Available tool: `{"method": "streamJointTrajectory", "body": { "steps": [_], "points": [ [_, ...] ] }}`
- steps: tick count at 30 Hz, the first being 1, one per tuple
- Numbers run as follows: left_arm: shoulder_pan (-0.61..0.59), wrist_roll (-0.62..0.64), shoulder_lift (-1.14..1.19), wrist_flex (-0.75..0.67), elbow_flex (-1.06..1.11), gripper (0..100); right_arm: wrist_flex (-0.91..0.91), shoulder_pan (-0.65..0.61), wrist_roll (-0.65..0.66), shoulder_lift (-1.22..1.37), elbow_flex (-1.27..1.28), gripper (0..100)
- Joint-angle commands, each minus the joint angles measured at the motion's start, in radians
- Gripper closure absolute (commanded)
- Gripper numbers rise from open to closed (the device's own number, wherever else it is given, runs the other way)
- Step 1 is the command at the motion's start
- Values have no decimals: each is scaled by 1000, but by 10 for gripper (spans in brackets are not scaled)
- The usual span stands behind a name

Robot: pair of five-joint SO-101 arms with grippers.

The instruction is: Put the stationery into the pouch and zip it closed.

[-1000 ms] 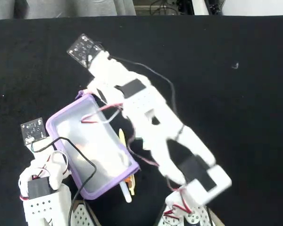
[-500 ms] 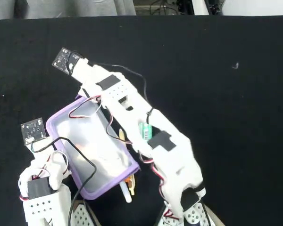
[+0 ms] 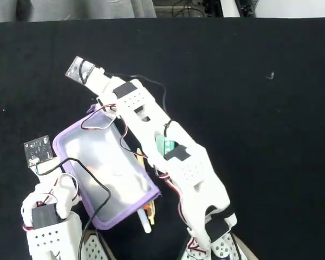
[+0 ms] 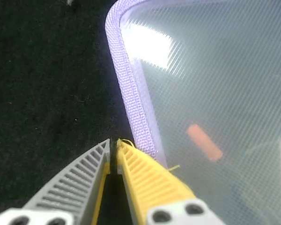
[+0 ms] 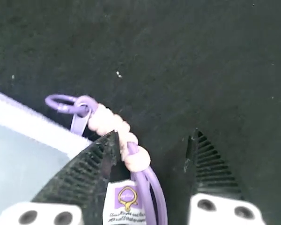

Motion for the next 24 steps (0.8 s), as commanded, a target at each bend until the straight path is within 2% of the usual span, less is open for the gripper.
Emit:
{"method": "streamJointTrajectory", "body": {
  "steps": [1,9,12,20,24],
  "points": [
    [-5,9,-3,3,24,970,66,5,81,-7,-85,766],
    [-5,9,-3,3,24,970,109,2,109,45,-160,766],
    [-5,9,-3,3,24,970,137,-8,183,114,-203,766],
    [-5,9,-3,3,24,970,270,-37,199,280,-495,767],
    [-5,9,-3,3,24,970,342,-37,206,371,-641,872]
  ]
}}
